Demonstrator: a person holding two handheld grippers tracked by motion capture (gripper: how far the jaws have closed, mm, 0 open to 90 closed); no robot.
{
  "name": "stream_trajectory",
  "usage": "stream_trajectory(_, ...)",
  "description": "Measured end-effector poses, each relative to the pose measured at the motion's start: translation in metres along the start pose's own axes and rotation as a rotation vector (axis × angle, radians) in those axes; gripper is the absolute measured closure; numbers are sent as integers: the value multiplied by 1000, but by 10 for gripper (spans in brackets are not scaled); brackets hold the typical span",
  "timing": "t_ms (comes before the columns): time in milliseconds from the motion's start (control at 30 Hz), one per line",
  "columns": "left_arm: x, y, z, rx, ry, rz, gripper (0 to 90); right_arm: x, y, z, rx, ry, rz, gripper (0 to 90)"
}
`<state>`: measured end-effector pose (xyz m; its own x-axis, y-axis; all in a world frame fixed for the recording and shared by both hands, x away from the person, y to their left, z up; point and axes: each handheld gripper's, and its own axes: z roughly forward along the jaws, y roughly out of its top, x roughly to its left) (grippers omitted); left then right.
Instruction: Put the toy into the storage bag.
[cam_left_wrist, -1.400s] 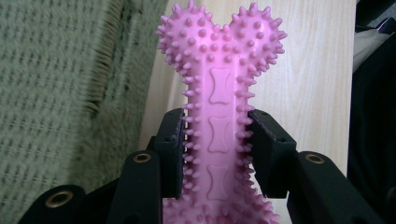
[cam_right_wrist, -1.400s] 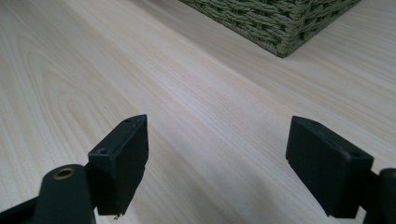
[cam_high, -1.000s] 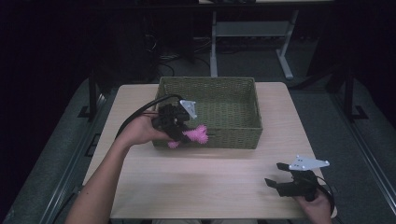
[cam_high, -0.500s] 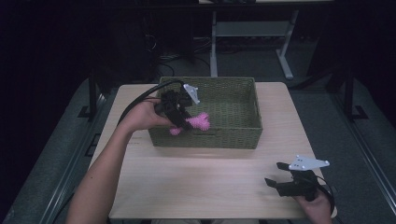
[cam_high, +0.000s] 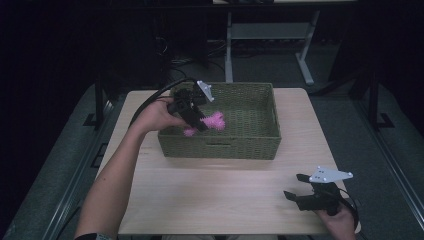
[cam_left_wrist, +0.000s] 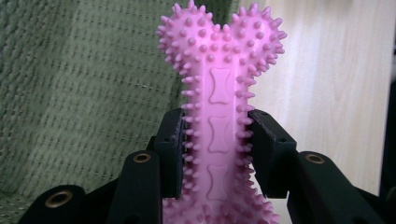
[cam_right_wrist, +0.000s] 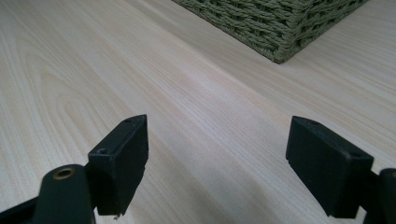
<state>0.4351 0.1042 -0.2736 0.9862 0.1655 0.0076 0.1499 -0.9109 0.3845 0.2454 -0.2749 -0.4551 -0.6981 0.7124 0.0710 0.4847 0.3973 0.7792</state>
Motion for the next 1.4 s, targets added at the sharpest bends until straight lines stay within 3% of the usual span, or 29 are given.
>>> stream_trajectory(200,12,0,5,-18,1,-21,587,-1,0,-1,-2,1,1,207)
stream_trajectory(833,42,-7,27,13,-21,-89,585,-2,-1,-2,-3,-1,5,207)
stream_trajectory(1400,51,-9,47,61,-36,-108,582,-2,-1,-2,-3,6,-1,207)
